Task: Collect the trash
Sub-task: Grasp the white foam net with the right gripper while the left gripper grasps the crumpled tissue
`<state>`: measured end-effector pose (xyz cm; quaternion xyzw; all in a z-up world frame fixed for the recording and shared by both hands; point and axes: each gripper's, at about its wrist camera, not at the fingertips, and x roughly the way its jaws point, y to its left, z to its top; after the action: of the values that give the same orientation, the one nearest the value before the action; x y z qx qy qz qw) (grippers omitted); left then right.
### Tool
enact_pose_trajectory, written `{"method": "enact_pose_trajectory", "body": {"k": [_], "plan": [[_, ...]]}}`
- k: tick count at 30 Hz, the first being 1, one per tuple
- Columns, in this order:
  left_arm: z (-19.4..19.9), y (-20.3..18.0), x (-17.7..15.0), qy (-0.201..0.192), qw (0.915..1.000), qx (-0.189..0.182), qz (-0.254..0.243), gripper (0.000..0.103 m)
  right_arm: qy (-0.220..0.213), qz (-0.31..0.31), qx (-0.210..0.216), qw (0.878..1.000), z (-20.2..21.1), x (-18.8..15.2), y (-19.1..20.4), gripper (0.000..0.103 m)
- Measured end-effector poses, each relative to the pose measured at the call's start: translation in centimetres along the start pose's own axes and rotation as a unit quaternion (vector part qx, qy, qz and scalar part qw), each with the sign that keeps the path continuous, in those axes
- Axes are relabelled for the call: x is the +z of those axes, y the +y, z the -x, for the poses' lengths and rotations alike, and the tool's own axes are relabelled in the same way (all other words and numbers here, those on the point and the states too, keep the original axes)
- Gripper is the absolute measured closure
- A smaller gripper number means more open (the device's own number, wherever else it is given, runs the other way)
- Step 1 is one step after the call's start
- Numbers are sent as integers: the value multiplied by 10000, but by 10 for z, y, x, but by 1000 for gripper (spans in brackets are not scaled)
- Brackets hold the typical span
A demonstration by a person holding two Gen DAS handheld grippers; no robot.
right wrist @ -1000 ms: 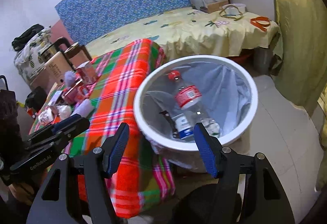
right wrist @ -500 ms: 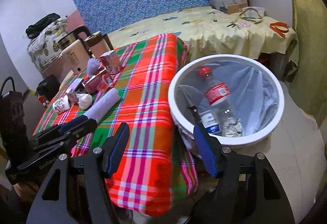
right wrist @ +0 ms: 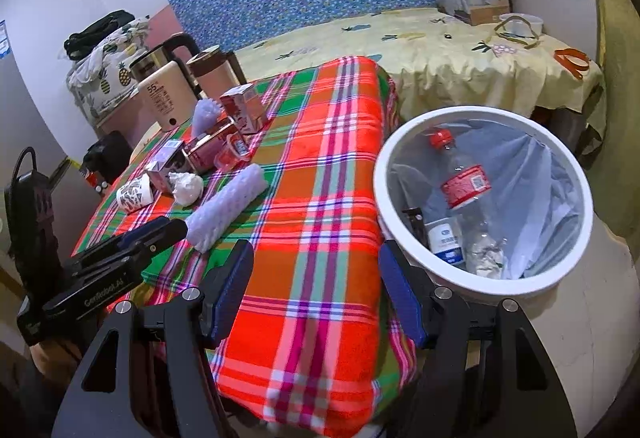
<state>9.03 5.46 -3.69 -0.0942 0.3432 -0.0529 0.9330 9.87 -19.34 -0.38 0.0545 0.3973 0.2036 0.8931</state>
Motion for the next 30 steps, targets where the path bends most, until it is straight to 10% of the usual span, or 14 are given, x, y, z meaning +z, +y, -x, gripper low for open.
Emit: {"method": "enact_pose_trajectory", "body": {"k": [30], "plan": [[-3,83,10,-105,9966,459,678,59,800,77,542,9953,-94,24,65,49]]}}
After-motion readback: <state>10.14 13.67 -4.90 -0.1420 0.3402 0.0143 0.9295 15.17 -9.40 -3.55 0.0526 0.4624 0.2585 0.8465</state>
